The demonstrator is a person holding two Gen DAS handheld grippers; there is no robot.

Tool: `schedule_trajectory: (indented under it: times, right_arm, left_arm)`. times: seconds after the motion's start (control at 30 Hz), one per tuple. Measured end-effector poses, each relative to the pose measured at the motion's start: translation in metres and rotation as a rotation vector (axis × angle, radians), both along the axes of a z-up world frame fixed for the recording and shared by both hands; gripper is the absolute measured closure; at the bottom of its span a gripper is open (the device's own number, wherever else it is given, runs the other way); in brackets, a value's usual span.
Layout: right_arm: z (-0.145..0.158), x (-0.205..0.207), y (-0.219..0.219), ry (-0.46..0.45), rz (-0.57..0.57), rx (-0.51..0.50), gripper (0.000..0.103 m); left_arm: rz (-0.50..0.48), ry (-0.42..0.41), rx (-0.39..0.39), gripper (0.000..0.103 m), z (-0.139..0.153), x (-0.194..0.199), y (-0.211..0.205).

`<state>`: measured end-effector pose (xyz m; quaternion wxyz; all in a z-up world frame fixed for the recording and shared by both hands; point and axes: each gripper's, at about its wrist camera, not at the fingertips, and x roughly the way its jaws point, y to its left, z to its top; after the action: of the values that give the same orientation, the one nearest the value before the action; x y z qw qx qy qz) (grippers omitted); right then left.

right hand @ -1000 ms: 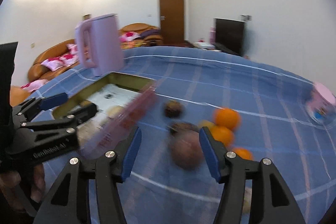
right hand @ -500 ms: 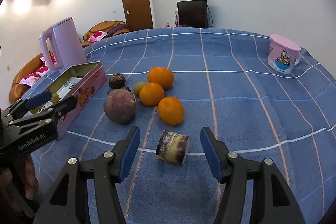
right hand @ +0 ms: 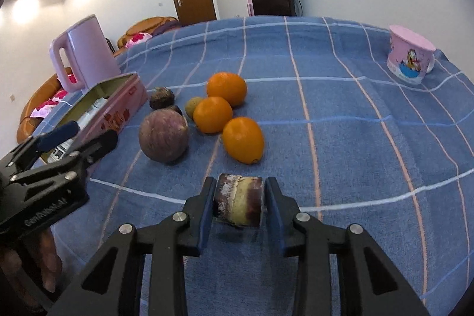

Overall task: Organize fruits
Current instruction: 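Grasp the large purple fruit with the left tool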

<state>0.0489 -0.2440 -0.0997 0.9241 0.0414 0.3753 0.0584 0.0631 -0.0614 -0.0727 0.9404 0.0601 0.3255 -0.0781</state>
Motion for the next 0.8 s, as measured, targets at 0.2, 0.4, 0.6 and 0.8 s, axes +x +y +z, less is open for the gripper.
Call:
schedule_trajectory:
  times: [0.2, 0.4, 0.6, 0.8]
  right_arm:
    - [0.028, 0.008, 0.0, -0.1, -0.044, -0.069, 0.068]
    - [0.03, 0.024, -0.004, -0.15, -0.1, -0.134, 0.068]
    - [0.025, 0.03, -0.009, -0.142, -0.106, -0.113, 0.068]
    - [0.023, 0.028, -0.02, -0.136, -0.131, -0.063, 0.068]
  left_arm:
    - [-0.021, -0.002, -0.015, 0.022, 0.005, 0.005, -0.011]
    - [-0.028, 0.032, -0.015, 0.022, -0.003, 0.018, -0.022]
    - [-0.046, 0.063, -0.045, 0.021, -0.004, 0.026, -0.027]
    - [-0.075, 0.062, -0.041, 0.021, -0.005, 0.024, -0.039]
